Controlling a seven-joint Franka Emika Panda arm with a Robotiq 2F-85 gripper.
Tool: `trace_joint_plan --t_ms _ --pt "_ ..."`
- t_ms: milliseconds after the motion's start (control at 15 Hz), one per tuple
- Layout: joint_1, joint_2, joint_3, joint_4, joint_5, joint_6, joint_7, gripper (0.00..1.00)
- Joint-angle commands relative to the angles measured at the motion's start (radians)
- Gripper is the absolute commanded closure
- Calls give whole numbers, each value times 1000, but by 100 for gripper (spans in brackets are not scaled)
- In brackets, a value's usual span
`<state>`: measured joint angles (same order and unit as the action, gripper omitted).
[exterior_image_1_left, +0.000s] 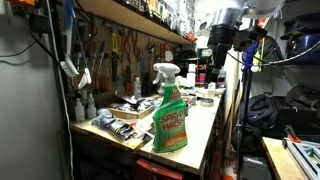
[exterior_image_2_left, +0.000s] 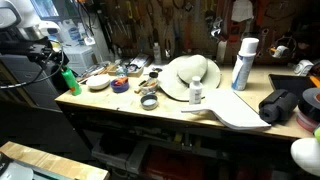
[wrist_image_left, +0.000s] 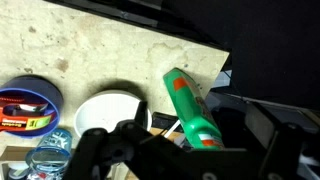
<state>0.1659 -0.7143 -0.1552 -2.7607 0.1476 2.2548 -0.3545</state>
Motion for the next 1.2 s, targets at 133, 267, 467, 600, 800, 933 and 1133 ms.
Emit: trace_joint_plan --t_ms 133,267,467,600,800,933,1133 --pt "-9 10 9 -29 7 -8 -5 0" --pt "-9 14 9 -30 7 -8 -5 0" --pt "-61 20 38 -28 -39 42 49 0" --pt "-147 16 53 -11 -129 62 97 0" --pt "-284 30 39 9 -266 59 143 0" --pt "-371 58 22 14 -333 61 180 0" --pt "-464 117 -27 14 -356 112 245 0"
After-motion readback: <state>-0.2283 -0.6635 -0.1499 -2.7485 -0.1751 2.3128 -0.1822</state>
